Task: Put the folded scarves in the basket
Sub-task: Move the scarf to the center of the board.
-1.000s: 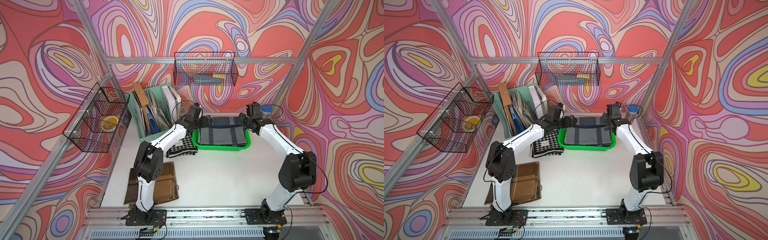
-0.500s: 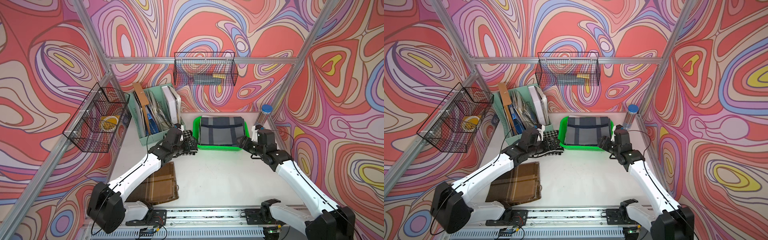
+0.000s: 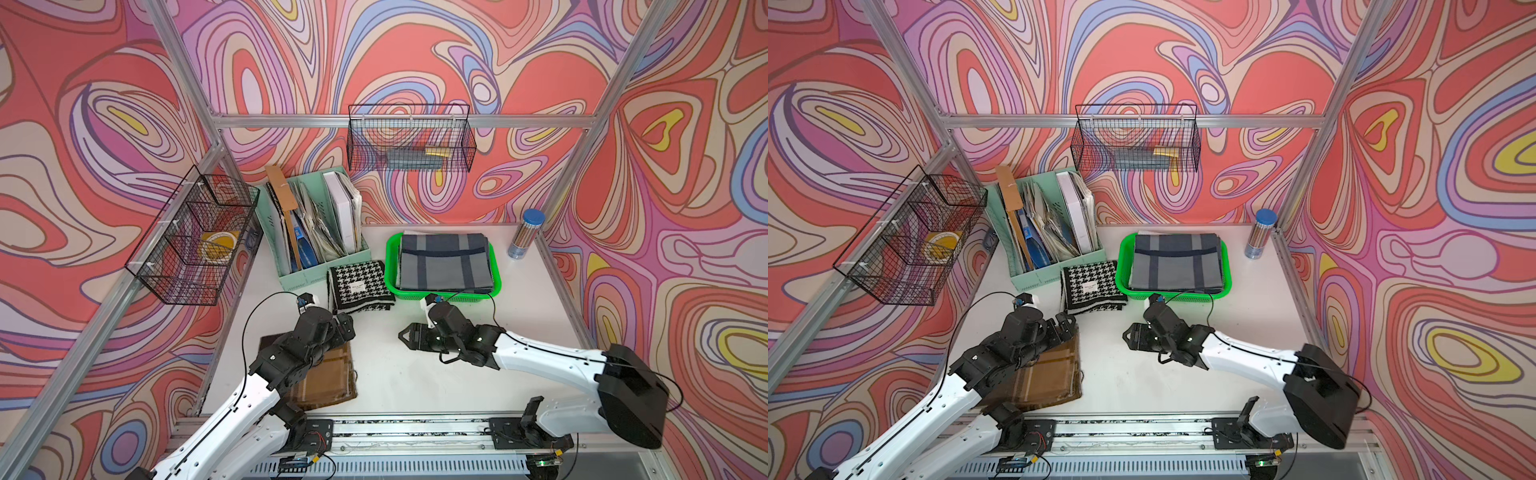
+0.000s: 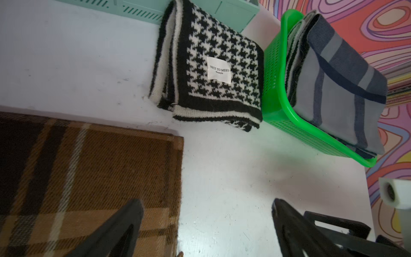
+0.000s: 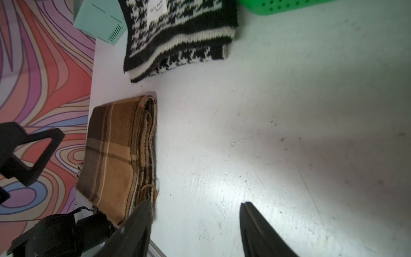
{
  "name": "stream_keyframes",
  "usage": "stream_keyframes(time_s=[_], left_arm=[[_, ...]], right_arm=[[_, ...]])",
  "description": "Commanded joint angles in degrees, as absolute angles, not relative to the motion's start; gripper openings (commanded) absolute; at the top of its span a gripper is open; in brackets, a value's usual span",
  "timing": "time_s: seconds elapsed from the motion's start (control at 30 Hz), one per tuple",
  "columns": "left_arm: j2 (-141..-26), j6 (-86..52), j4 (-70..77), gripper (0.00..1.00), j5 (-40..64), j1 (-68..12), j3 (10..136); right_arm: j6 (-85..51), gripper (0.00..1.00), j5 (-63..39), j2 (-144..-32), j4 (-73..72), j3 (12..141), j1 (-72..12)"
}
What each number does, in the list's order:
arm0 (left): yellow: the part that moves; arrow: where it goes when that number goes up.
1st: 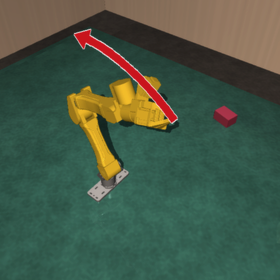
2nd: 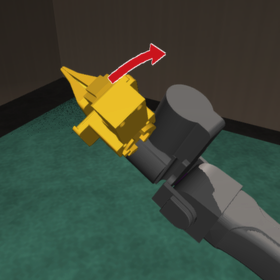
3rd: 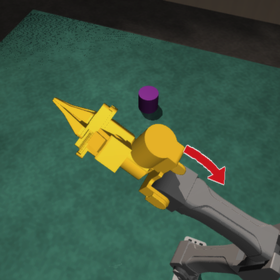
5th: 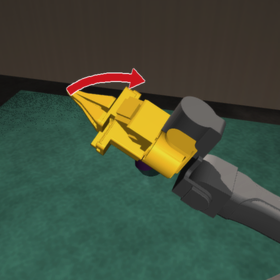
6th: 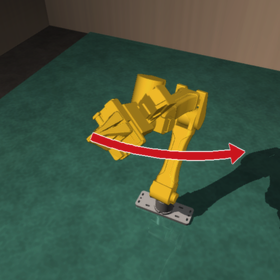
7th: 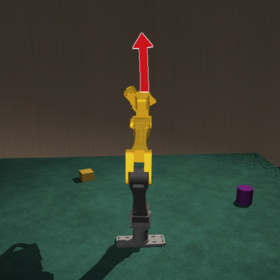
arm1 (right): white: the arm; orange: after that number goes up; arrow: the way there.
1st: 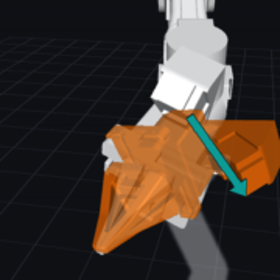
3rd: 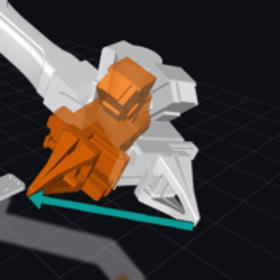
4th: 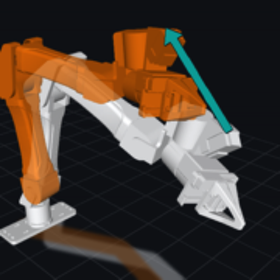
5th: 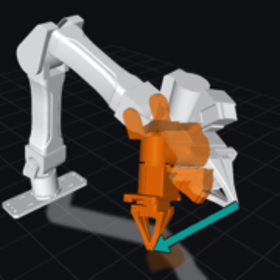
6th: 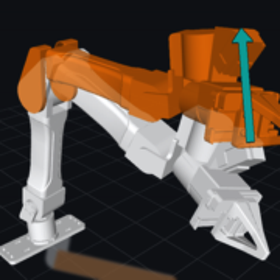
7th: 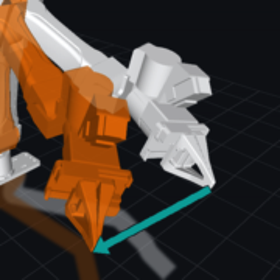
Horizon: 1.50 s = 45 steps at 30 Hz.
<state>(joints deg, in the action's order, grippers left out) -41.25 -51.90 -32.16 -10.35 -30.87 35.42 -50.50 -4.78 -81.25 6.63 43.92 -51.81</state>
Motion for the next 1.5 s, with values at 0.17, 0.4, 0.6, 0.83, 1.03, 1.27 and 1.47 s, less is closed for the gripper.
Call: stream_keyframes(time_s=[0.17, 0.4, 0.6, 0.83, 1.03, 1.27, 1.47], left_arm=[[-37.97, -55.45, -37.21, 0.96, -18.47, -31.03, 34.55], [-38.0, -57.24, -37.1, 0.96, -17.54, -31.03, 33.29], [-37.28, -58.56, -37.42, 0.95, -17.12, -31.03, 32.35], [-35.09, -59.0, -37.35, 0.96, -17.25, -31.03, 31.64], [-35.17, -59.5, -37.14, 0.95, -15.39, -31.05, 31.86], [-34.71, -58.27, -32.13, 0.95, -9.91, -31.03, 31.49], [-38.54, -59.47, -23.38, 0.93, -5.19, -31.13, 30.06]], right_arm=[[-53.68, 0.62, -4.97, -99.2, -3.4, 55.0, -58.25], [-54.7, 0.61, -8.39, -111.57, -5.17, 64.05, -60.94], [-55.83, 0.61, -11.01, -118.36, -6.49, 68.29, -61.04], [-56.32, 0.54, -12.46, -121.77, -7.21, 69.86, -62.98], [-56.15, 0.0, -11.64, -120.0, -6.82, 67.7, -63.72], [-53.53, 0.0, 2.53, -100.52, 3.12, 54.38, -63.73], [-54.5, 0.0, 13.88, -82.46, 18.73, 43.32, -61.93]])
